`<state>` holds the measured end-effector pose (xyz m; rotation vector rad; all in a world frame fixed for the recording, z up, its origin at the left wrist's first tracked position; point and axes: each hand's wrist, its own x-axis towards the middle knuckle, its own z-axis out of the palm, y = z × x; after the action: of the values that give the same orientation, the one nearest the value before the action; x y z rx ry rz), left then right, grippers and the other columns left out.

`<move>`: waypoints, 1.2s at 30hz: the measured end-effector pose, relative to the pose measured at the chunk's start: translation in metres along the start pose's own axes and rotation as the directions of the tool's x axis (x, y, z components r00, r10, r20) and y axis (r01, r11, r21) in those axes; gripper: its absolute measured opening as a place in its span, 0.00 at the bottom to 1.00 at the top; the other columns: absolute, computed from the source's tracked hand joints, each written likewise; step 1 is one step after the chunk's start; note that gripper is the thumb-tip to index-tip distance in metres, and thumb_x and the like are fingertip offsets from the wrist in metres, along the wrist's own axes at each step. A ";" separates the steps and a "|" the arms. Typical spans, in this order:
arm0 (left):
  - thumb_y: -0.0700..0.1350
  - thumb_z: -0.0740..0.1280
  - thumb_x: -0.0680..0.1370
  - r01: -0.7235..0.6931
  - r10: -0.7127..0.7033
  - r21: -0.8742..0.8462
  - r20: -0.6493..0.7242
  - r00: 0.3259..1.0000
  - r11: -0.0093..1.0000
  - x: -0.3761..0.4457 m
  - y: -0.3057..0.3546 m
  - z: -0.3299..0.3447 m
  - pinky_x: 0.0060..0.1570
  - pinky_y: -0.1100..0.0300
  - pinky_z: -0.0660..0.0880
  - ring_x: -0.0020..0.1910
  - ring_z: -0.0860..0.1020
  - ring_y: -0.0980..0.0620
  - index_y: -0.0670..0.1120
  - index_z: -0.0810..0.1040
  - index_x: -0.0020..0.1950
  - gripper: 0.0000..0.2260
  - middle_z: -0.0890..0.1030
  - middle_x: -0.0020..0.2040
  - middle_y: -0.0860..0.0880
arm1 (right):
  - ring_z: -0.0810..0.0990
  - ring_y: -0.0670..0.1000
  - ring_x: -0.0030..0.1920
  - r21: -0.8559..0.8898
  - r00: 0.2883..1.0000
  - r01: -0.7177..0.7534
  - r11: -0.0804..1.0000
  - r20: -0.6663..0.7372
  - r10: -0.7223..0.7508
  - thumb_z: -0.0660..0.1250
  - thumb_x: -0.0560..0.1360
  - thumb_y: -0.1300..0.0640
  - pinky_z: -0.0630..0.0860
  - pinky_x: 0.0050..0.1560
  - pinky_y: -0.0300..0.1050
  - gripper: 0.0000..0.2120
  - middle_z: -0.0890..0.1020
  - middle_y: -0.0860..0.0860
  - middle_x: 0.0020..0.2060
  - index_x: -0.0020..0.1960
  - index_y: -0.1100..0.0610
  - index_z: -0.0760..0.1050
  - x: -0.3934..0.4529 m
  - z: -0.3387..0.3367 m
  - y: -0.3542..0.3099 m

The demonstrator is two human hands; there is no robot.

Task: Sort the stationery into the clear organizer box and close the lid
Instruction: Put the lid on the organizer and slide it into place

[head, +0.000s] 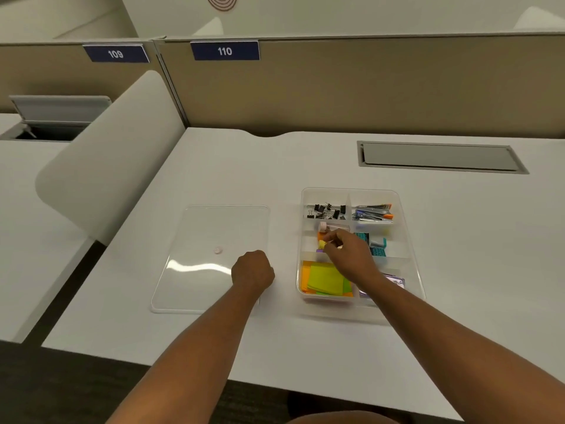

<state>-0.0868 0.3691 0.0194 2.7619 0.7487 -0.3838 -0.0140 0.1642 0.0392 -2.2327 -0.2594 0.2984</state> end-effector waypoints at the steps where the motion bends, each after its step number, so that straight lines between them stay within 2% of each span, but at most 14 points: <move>1: 0.41 0.63 0.74 -0.004 0.004 0.023 0.007 1.000 1.000 -0.002 0.002 -0.001 0.40 0.58 0.71 0.49 0.80 0.44 0.46 0.72 0.42 0.01 0.81 0.48 0.46 | 0.78 0.45 0.45 -0.004 1.000 0.002 1.000 -0.004 -0.002 0.65 0.77 0.55 0.75 0.46 0.44 0.09 0.79 0.45 0.47 0.56 0.52 0.78 -0.002 -0.002 0.000; 4: 0.41 0.64 0.73 -0.033 0.034 0.057 -0.014 0.999 0.998 -0.006 0.004 -0.001 0.39 0.59 0.71 0.46 0.80 0.45 0.46 0.72 0.40 0.02 0.80 0.43 0.48 | 0.79 0.47 0.46 -0.004 1.000 0.013 1.000 -0.009 -0.013 0.65 0.77 0.55 0.77 0.47 0.47 0.10 0.81 0.46 0.49 0.56 0.53 0.79 -0.006 -0.009 0.000; 8: 0.42 0.65 0.72 -0.050 0.059 0.053 -0.171 0.984 0.997 -0.010 0.010 -0.012 0.32 0.60 0.66 0.34 0.74 0.47 0.45 0.65 0.33 0.10 0.72 0.33 0.49 | 0.80 0.47 0.46 0.007 0.999 0.033 0.999 -0.012 -0.033 0.65 0.77 0.56 0.77 0.47 0.44 0.09 0.82 0.47 0.49 0.55 0.53 0.79 -0.009 -0.019 -0.005; 10: 0.41 0.65 0.72 -0.054 0.064 0.049 -0.228 0.971 0.997 -0.008 0.016 -0.025 0.32 0.59 0.66 0.33 0.72 0.48 0.45 0.63 0.34 0.11 0.72 0.33 0.49 | 0.80 0.46 0.46 0.009 0.998 0.059 0.998 -0.015 -0.059 0.65 0.77 0.56 0.75 0.44 0.42 0.08 0.82 0.47 0.48 0.54 0.53 0.80 -0.010 -0.025 -0.006; 13: 0.40 0.66 0.73 -0.023 0.049 0.090 -0.295 0.954 0.996 -0.008 0.020 -0.048 0.33 0.58 0.67 0.34 0.72 0.49 0.45 0.67 0.39 0.08 0.74 0.35 0.48 | 0.79 0.44 0.43 0.063 0.997 0.077 0.995 -0.011 -0.077 0.66 0.76 0.55 0.74 0.41 0.38 0.07 0.83 0.47 0.45 0.53 0.52 0.80 -0.006 -0.035 -0.011; 17: 0.39 0.64 0.74 -0.007 0.055 0.114 -0.423 0.905 0.993 -0.015 0.020 -0.075 0.31 0.58 0.64 0.31 0.70 0.48 0.46 0.65 0.40 0.08 0.71 0.34 0.50 | 0.80 0.46 0.46 0.142 0.993 0.119 0.983 -0.016 -0.118 0.65 0.77 0.54 0.77 0.45 0.44 0.07 0.81 0.45 0.45 0.53 0.50 0.79 -0.001 -0.052 -0.027; 20: 0.41 0.65 0.75 -0.064 0.121 0.124 -0.542 0.832 0.990 -0.022 0.029 -0.093 0.30 0.57 0.63 0.32 0.76 0.43 0.43 0.71 0.46 0.04 0.75 0.40 0.45 | 0.80 0.48 0.48 0.175 0.989 0.149 0.973 -0.018 -0.149 0.65 0.77 0.56 0.78 0.48 0.46 0.08 0.82 0.47 0.47 0.54 0.52 0.79 0.001 -0.064 -0.036; 23: 0.42 0.64 0.76 -0.106 0.077 -0.003 -0.665 0.743 0.994 -0.032 0.048 -0.109 0.27 0.61 0.59 0.28 0.68 0.49 0.43 0.70 0.45 0.04 0.73 0.41 0.45 | 0.79 0.48 0.49 0.162 0.982 0.185 0.969 -0.005 -0.186 0.65 0.77 0.56 0.76 0.48 0.43 0.10 0.82 0.48 0.49 0.57 0.54 0.79 0.000 -0.078 -0.040; 25: 0.43 0.63 0.78 -0.150 -0.014 -0.163 -0.721 0.693 0.975 -0.039 0.061 -0.119 0.25 0.63 0.56 0.28 0.67 0.51 0.45 0.67 0.43 0.06 0.71 0.39 0.47 | 0.79 0.49 0.50 0.136 0.978 0.209 0.969 -0.009 -0.210 0.65 0.77 0.57 0.74 0.49 0.42 0.10 0.82 0.49 0.50 0.57 0.54 0.79 -0.001 -0.089 -0.042; 29: 0.46 0.62 0.80 -0.259 -0.269 -0.530 -0.721 0.638 0.808 -0.053 0.083 -0.133 0.26 0.63 0.61 0.32 0.72 0.50 0.45 0.67 0.47 0.07 0.73 0.38 0.49 | 0.79 0.51 0.52 0.093 0.975 0.221 0.971 -0.033 -0.219 0.64 0.77 0.57 0.76 0.54 0.48 0.12 0.81 0.50 0.53 0.59 0.54 0.78 -0.003 -0.112 -0.041; 32: 0.47 0.62 0.81 -0.331 -0.355 -0.646 -0.697 0.624 0.687 -0.062 0.095 -0.136 0.30 0.63 0.65 0.36 0.74 0.49 0.45 0.68 0.49 0.07 0.75 0.39 0.49 | 0.79 0.51 0.52 0.107 0.980 0.197 0.975 -0.053 -0.192 0.65 0.77 0.57 0.78 0.55 0.51 0.13 0.81 0.51 0.55 0.60 0.54 0.77 -0.006 -0.130 -0.033; 34: 0.49 0.63 0.81 -0.373 -0.389 -0.694 -0.679 0.623 0.615 -0.066 0.099 -0.134 0.36 0.60 0.70 0.39 0.77 0.47 0.44 0.70 0.51 0.08 0.78 0.43 0.48 | 0.77 0.50 0.54 0.108 0.984 0.169 0.980 -0.069 -0.162 0.65 0.77 0.57 0.76 0.54 0.48 0.14 0.80 0.52 0.58 0.62 0.54 0.76 -0.008 -0.138 -0.024; 36: 0.50 0.63 0.81 -0.410 -0.394 -0.697 -0.690 0.608 0.588 -0.070 0.101 -0.130 0.40 0.56 0.74 0.42 0.79 0.45 0.44 0.71 0.52 0.09 0.80 0.44 0.45 | 0.76 0.49 0.54 0.108 0.989 0.136 0.985 -0.077 -0.128 0.65 0.77 0.57 0.74 0.53 0.46 0.15 0.79 0.53 0.60 0.64 0.55 0.75 -0.010 -0.144 -0.013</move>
<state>-0.0686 0.2932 0.1801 1.8483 0.7788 1.0943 0.0184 0.0643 0.1393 -2.0987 -0.3429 0.1595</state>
